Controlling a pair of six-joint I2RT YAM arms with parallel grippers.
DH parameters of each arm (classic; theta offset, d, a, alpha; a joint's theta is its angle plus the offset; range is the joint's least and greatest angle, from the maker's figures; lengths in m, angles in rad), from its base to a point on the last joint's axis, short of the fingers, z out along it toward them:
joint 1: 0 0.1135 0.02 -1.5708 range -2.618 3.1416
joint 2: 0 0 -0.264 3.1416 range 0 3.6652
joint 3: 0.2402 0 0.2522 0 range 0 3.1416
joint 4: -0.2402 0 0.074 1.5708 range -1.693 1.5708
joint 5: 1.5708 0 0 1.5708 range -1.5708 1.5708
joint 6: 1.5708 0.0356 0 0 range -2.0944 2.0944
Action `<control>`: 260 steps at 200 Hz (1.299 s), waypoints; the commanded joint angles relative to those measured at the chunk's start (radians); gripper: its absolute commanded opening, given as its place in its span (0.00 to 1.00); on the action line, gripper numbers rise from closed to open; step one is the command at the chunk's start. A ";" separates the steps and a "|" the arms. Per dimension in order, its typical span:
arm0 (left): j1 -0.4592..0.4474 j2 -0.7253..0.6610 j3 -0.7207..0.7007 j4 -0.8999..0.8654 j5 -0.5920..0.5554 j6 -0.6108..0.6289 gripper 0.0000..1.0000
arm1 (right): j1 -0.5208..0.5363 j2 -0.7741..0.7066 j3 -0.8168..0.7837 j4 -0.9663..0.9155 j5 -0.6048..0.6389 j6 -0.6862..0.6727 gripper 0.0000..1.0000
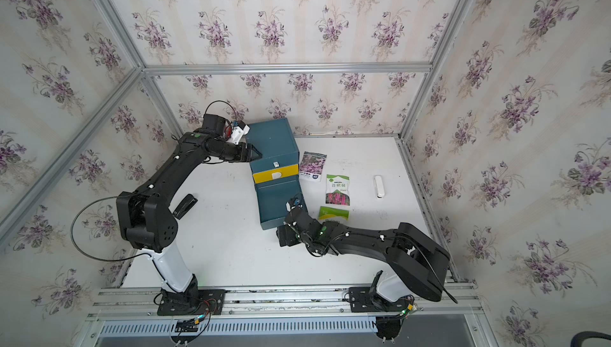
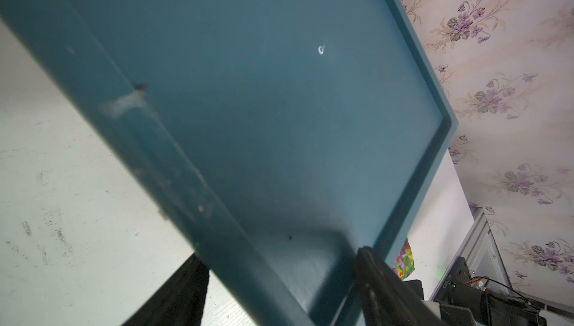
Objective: Take the seed bags out of the drawer
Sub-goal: Close the drawer in the storage box.
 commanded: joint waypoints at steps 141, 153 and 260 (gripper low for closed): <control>-0.007 0.039 -0.035 -0.287 -0.202 0.076 0.77 | 0.014 0.177 0.054 0.300 0.176 -0.109 0.68; -0.006 0.038 -0.037 -0.286 -0.201 0.076 0.77 | 0.014 0.184 0.065 0.313 0.187 -0.121 0.66; -0.004 0.039 -0.039 -0.285 -0.202 0.076 0.77 | -0.046 0.317 0.184 0.408 0.246 -0.182 0.63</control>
